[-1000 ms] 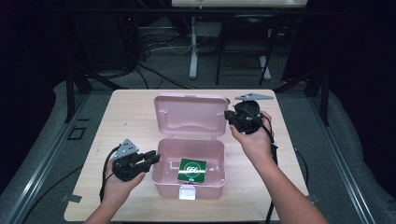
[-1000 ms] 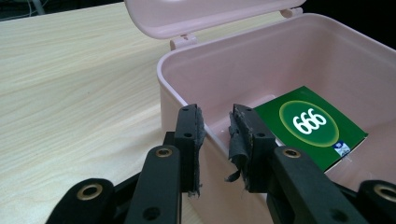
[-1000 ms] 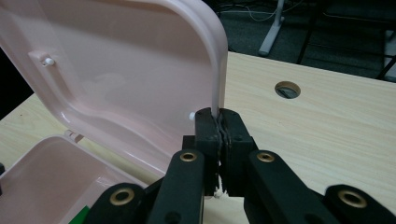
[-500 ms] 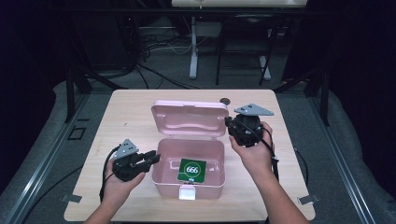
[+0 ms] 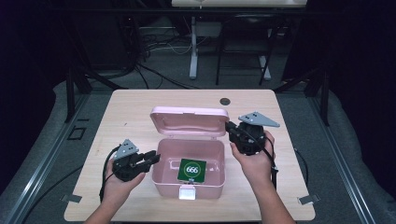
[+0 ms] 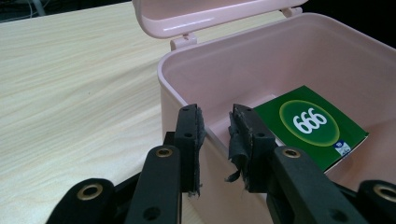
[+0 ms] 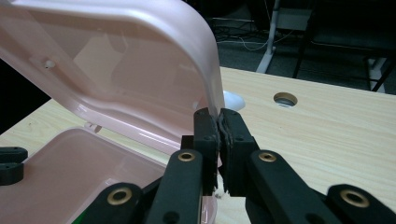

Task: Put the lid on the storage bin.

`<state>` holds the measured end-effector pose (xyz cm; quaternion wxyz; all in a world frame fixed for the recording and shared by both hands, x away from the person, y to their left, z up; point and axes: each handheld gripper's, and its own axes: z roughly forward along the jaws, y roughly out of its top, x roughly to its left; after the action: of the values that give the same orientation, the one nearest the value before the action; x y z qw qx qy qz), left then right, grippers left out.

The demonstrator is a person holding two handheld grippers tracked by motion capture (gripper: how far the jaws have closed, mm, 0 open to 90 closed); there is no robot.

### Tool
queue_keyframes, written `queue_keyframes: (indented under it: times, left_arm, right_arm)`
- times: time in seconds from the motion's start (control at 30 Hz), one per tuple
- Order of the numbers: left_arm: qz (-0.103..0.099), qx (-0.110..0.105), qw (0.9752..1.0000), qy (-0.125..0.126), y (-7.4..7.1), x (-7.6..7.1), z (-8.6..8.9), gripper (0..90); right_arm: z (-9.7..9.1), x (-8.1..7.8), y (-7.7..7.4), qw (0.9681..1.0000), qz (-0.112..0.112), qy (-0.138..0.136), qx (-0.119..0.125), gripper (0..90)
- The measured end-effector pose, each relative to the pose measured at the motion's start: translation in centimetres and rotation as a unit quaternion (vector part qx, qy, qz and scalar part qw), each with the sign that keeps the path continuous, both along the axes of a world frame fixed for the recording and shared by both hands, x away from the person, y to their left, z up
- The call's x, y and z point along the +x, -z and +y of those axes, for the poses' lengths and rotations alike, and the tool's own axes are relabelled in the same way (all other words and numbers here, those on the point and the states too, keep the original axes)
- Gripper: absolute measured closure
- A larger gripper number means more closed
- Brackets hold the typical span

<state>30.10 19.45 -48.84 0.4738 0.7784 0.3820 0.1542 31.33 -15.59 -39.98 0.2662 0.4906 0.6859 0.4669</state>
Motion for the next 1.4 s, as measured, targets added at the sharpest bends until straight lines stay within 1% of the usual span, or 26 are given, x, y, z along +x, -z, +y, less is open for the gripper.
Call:
queue_keyframes:
  times: [0.2,0.3,0.37,0.5,0.63,0.7,0.73,0.77,0.83,0.87,0.9,0.93,1.03,1.07,1.1,1.13,1.17,1.2,1.4]
  left_arm:
    - [0.0,-0.001,1.0,0.002,0.0,0.0,0.1,72.6]
    - [-0.004,-0.001,1.0,0.005,-0.2,-0.1,0.2,76.1]
    - [-0.004,-0.002,1.0,0.004,-0.3,-0.1,0.3,76.3]
    - [-0.005,-0.006,1.0,-0.002,-0.4,0.0,0.5,73.0]
    - [-0.016,-0.012,0.9998,-0.008,-1.0,0.0,0.8,71.0]
    - [-0.024,-0.016,0.9995,-0.011,-1.6,0.0,1.0,70.2]
    - [-0.031,-0.021,0.9992,-0.014,-2.2,0.1,1.2,70.2]
    - [-0.031,-0.021,0.9992,-0.014,-2.2,0.1,1.2,70.1]
    - [-0.038,-0.028,0.9987,-0.02,-3.1,0.4,1.4,69.7]
    - [-0.041,-0.025,0.9987,-0.018,-3.9,0.6,1.5,69.5]
    - [-0.047,-0.025,0.9984,-0.021,-4.3,0.7,1.4,69.1]
    - [-0.047,-0.025,0.9984,-0.021,-4.3,0.7,1.4,68.2]
    - [-0.06,-0.021,0.9976,-0.027,-5.6,1.1,1.4,66.2]
    - [-0.067,-0.02,0.9972,-0.028,-6.2,1.3,1.4,65.1]
    - [-0.067,-0.02,0.9972,-0.028,-6.2,1.3,1.4,64.7]
    - [-0.073,-0.02,0.9968,-0.026,-6.9,1.5,1.2,63.3]
    - [-0.073,-0.02,0.9968,-0.026,-6.9,1.5,1.2,62.6]
    - [-0.082,-0.015,0.996,-0.031,-7.5,1.8,1.1,62.2]
    - [-0.093,-0.019,0.995,-0.03,-8.6,2.7,0.4,62.2]
  right_arm:
    - [0.0,-0.2,0.1,1.0,-0.002,-0.001,0.004,86.2]
    - [-0.1,-0.3,0.2,1.0,-0.004,0.0,0.007,86.2]
    - [-0.1,-0.3,0.3,0.9999,-0.005,-0.001,0.01,86.0]
    - [-0.2,-0.4,0.4,0.9999,-0.009,-0.002,0.012,85.9]
    - [-0.2,-0.5,0.4,0.9998,-0.007,-0.004,0.015,85.7]
    - [-0.3,-0.5,0.4,0.9998,-0.007,-0.006,0.016,85.6]
    - [-0.3,-0.5,0.5,0.9998,-0.007,-0.007,0.017,85.5]
    - [-0.3,-0.5,0.5,0.9998,-0.007,-0.007,0.017,85.5]
    - [-0.3,-0.6,0.5,0.9998,-0.007,-0.007,0.018,85.5]
    - [-0.3,-0.6,0.5,0.9998,-0.008,-0.007,0.018,85.4]
    - [-0.3,-0.6,0.5,0.9998,-0.007,-0.008,0.019,85.4]
    - [-0.4,-0.5,0.5,0.9997,-0.007,-0.008,0.02,85.4]
    - [-0.4,-0.5,0.5,0.9997,-0.007,-0.009,0.022,85.3]
    - [-0.4,-0.5,0.5,0.9997,-0.008,-0.01,0.022,85.2]
    - [-0.4,-0.5,0.5,0.9997,-0.008,-0.01,0.022,85.2]
    - [-0.4,-0.5,0.5,0.9997,-0.009,-0.01,0.022,85.3]
    - [-0.4,-0.5,0.5,0.9997,-0.009,-0.01,0.022,85.3]
    - [-0.4,-0.5,0.5,0.9996,-0.008,-0.011,0.023,85.2]
    - [-0.5,-0.4,0.6,0.9995,-0.008,-0.013,0.028,85.0]
